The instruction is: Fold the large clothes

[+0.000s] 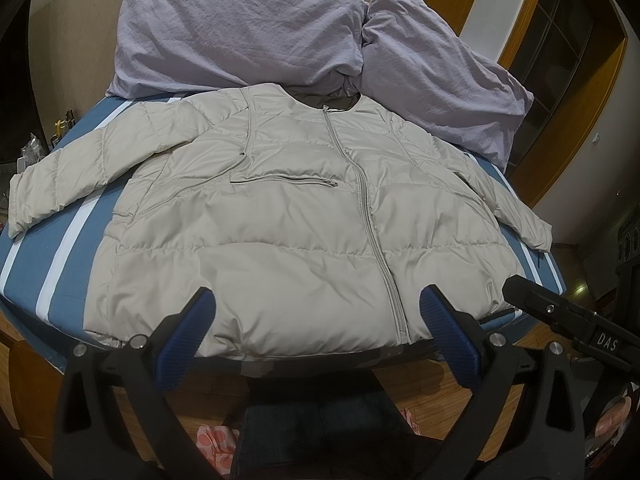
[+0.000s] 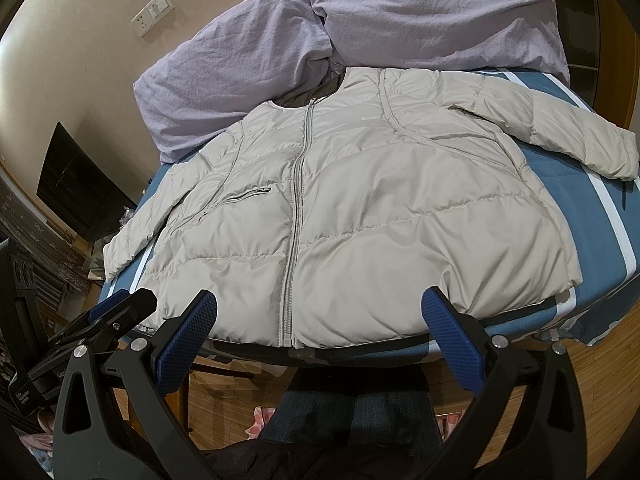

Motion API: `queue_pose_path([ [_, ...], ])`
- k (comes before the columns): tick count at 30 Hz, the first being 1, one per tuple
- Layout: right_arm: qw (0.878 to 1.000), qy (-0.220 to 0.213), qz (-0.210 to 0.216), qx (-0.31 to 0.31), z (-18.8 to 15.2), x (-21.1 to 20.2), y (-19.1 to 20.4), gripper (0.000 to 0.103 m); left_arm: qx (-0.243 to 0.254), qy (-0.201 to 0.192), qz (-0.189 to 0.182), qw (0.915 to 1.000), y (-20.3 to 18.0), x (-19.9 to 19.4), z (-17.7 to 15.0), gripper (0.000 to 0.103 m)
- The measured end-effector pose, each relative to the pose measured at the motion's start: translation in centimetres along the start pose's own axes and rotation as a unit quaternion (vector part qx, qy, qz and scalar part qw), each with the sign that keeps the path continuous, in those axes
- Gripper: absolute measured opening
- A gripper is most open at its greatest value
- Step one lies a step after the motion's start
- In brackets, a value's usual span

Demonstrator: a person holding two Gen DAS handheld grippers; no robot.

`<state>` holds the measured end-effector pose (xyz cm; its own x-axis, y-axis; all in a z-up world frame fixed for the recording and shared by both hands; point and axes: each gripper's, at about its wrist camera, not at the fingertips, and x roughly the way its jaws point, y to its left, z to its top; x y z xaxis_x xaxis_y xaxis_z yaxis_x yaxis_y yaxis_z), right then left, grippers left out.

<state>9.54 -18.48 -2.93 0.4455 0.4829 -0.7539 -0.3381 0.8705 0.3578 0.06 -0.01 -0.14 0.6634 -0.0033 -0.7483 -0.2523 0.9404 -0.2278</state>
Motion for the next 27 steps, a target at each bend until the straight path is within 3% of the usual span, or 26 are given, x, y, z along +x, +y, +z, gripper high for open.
queue_pose_path([
  [18, 1.0, 0.002, -0.003, 0.001, 0.9, 0.9, -0.4, 0.102, -0.002, 0.002, 0.002, 1.0, -0.3, -0.1, 0.0, 0.101],
  [27, 1.0, 0.007, -0.015, 0.015, 2.3, 2.5, -1.7, 0.102, -0.004, 0.016, 0.009, 0.9998, 0.5, 2.9, 1.8, 0.101],
])
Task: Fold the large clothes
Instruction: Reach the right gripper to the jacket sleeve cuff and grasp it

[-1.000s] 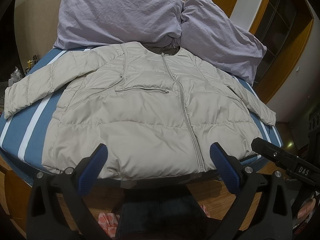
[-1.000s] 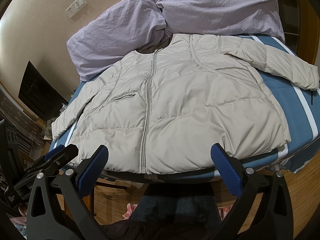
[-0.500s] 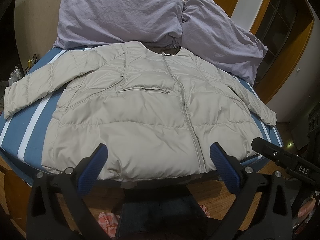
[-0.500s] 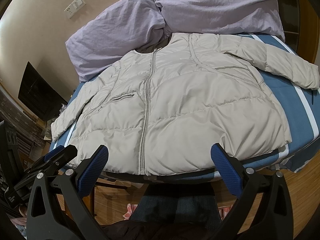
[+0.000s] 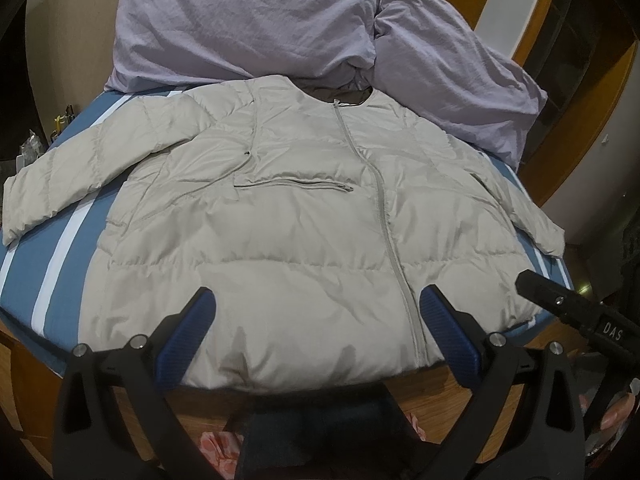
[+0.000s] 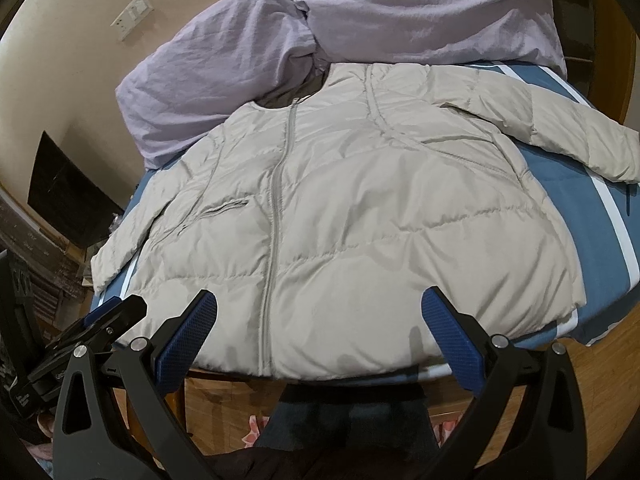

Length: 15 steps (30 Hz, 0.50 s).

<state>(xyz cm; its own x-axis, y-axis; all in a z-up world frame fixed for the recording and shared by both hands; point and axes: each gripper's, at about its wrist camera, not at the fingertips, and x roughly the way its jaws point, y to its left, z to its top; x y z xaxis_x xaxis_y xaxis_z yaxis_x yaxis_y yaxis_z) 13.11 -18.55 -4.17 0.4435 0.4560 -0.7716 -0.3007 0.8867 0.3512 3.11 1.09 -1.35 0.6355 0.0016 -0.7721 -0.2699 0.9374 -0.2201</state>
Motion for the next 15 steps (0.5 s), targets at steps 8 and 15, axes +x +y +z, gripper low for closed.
queue_pose_path([
  [8, 0.999, -0.001, -0.028, 0.019, 2.5, 1.5, -2.2, 0.102, 0.013, 0.009, 0.034, 0.9993, 0.0, 3.6, 2.6, 0.101],
  [15, 0.995, -0.032, -0.077, 0.048, 5.7, 1.7, -6.5, 0.102, 0.025, -0.01, 0.071, 0.9971, 0.3, 6.9, 5.3, 0.101],
])
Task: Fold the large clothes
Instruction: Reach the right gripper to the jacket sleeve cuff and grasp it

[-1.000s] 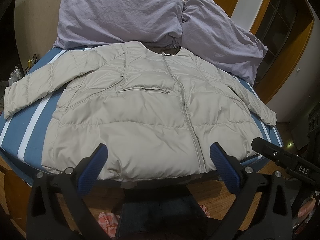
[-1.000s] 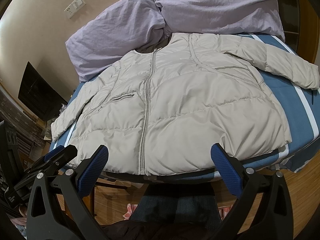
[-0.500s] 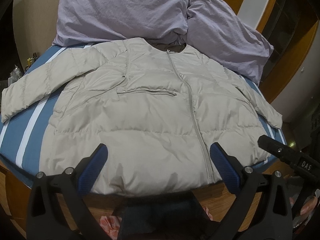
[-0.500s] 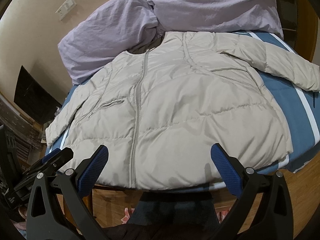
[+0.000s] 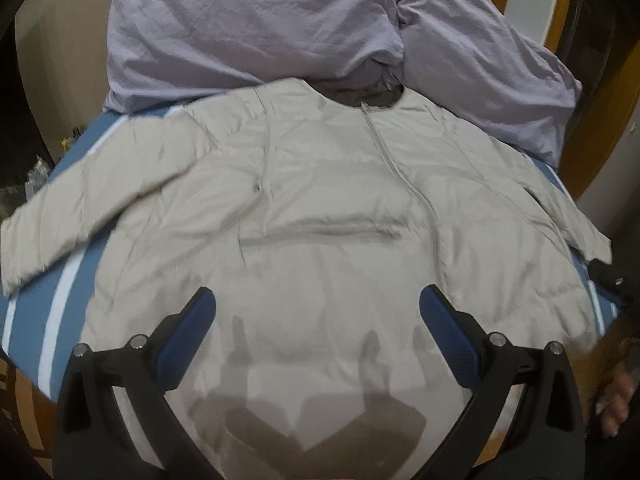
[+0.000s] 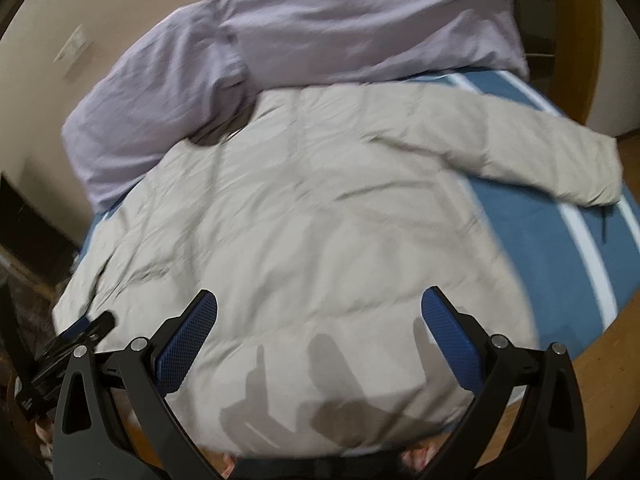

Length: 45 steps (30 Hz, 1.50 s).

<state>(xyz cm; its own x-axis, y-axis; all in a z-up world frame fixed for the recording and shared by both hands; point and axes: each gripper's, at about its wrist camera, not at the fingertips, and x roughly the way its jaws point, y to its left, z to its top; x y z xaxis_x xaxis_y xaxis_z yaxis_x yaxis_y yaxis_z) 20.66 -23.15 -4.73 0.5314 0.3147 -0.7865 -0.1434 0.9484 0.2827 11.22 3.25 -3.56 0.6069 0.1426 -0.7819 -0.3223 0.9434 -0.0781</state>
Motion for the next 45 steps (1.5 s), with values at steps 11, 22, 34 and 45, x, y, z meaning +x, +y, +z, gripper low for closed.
queue_pose_path([
  [11, 0.983, -0.065, -0.16, 0.059, 5.9, 2.1, -11.4, 0.102, -0.011, 0.013, 0.059, 0.9981, 1.5, 6.6, 1.9, 0.101],
  [22, 0.95, -0.083, -0.273, 0.124, 9.1, 2.1, -21.6, 0.102, 0.01, -0.011, 0.092, 0.9956, 0.6, 8.0, 0.8, 0.101],
  [34, 0.926, -0.063, -0.293, 0.228, 9.0, 2.7, -28.5, 0.083, 0.011, -0.012, 0.093, 0.9955, 0.6, 8.0, 0.7, 0.101],
  [45, 0.945, -0.056, -0.261, 0.187, 9.7, 3.2, -26.6, 0.03, 0.01, -0.013, 0.093, 0.9956, 0.6, 8.0, 0.7, 0.101],
])
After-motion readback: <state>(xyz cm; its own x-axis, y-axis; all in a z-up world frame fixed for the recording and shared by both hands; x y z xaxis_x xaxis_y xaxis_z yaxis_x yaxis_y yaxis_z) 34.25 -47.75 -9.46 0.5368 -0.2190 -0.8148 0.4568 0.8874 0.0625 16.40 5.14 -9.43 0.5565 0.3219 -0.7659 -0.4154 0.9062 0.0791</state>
